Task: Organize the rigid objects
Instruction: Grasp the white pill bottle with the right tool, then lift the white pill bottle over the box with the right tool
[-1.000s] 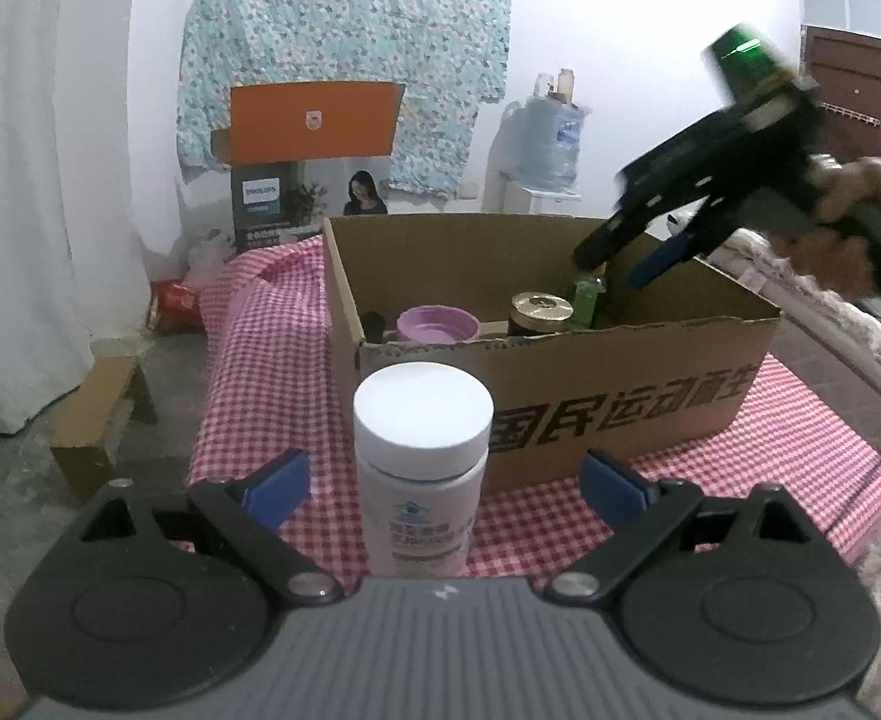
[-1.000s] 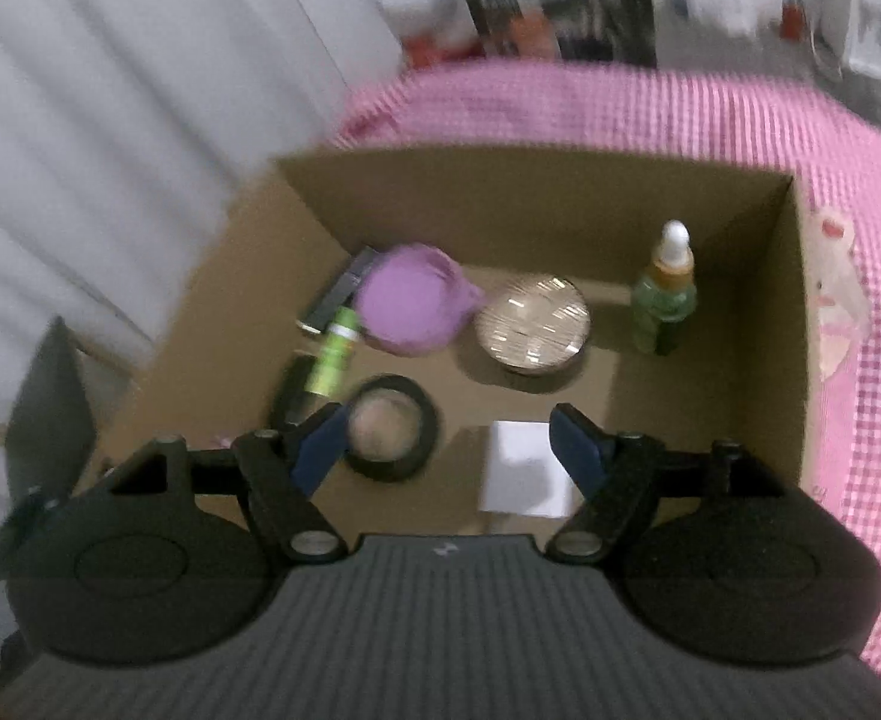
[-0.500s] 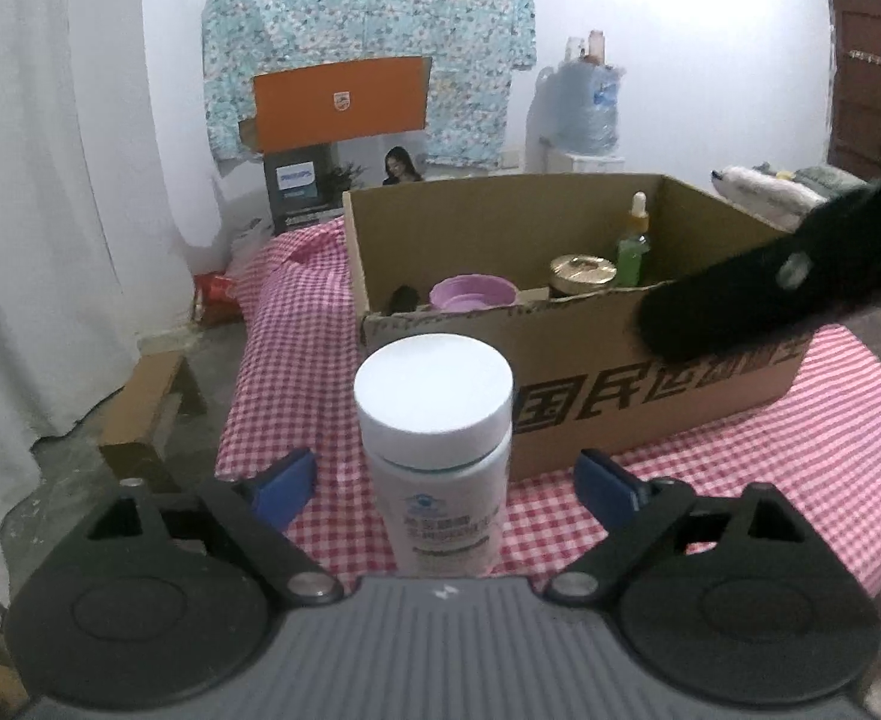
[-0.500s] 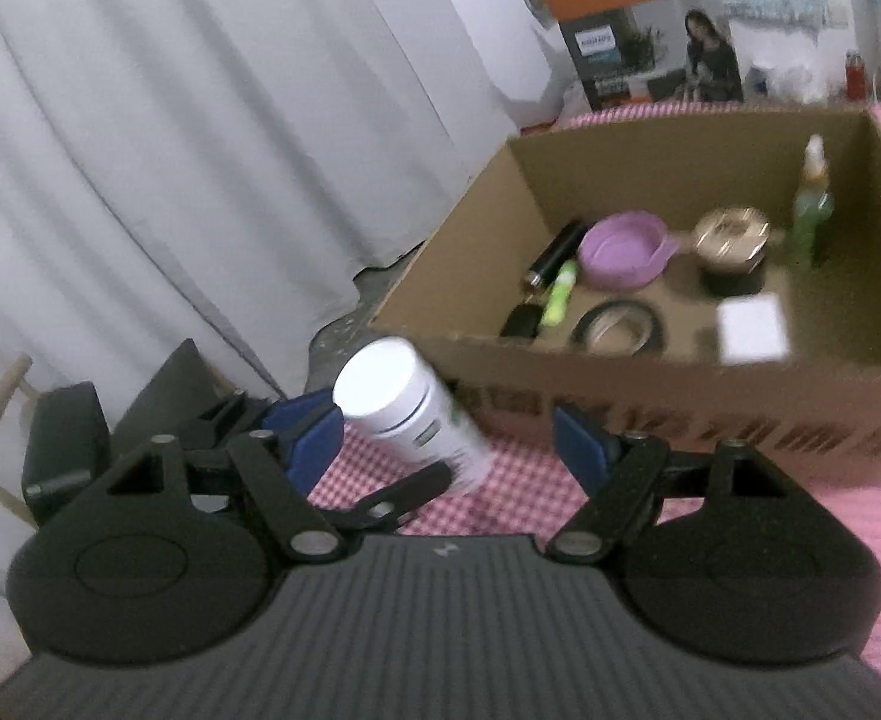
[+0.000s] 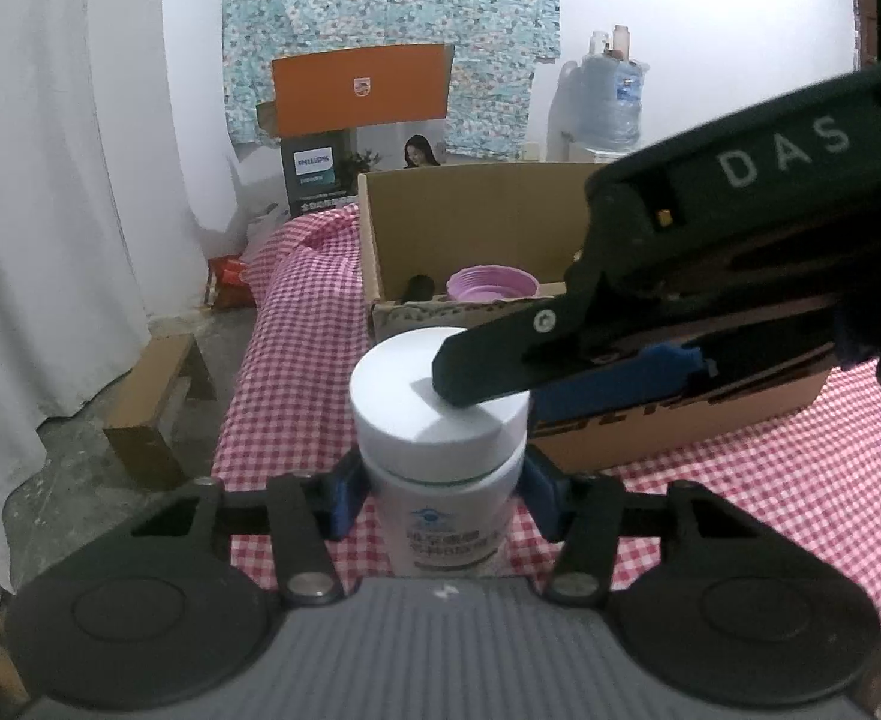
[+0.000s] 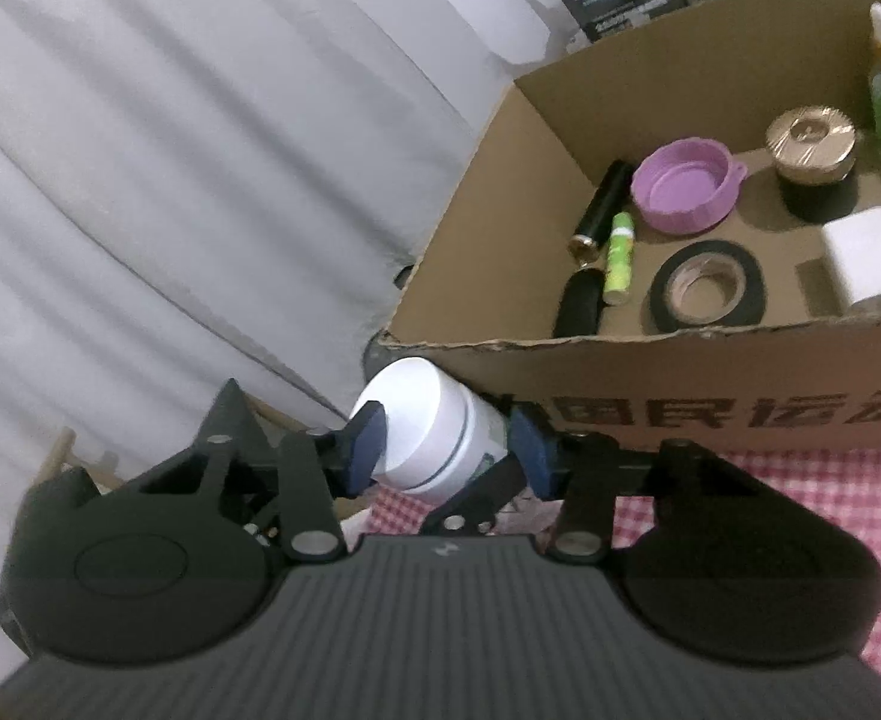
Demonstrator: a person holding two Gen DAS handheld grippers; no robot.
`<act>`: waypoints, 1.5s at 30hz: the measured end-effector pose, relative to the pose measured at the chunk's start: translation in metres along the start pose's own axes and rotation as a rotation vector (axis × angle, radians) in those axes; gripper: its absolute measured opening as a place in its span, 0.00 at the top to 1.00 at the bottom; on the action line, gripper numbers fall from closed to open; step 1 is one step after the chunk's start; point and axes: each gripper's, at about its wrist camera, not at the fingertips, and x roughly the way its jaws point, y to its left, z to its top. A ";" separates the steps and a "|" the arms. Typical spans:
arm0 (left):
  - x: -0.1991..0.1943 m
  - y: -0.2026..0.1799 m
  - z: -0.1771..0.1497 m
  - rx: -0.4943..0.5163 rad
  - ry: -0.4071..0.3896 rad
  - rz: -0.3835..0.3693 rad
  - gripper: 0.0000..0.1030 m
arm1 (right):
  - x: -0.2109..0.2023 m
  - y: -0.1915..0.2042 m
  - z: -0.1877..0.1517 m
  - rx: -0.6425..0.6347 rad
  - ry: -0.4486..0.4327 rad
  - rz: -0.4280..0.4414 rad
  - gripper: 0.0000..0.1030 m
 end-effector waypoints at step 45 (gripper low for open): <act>0.007 -0.097 0.022 0.127 0.071 -0.180 0.48 | -0.116 -0.053 -0.022 0.115 -0.100 -0.094 0.60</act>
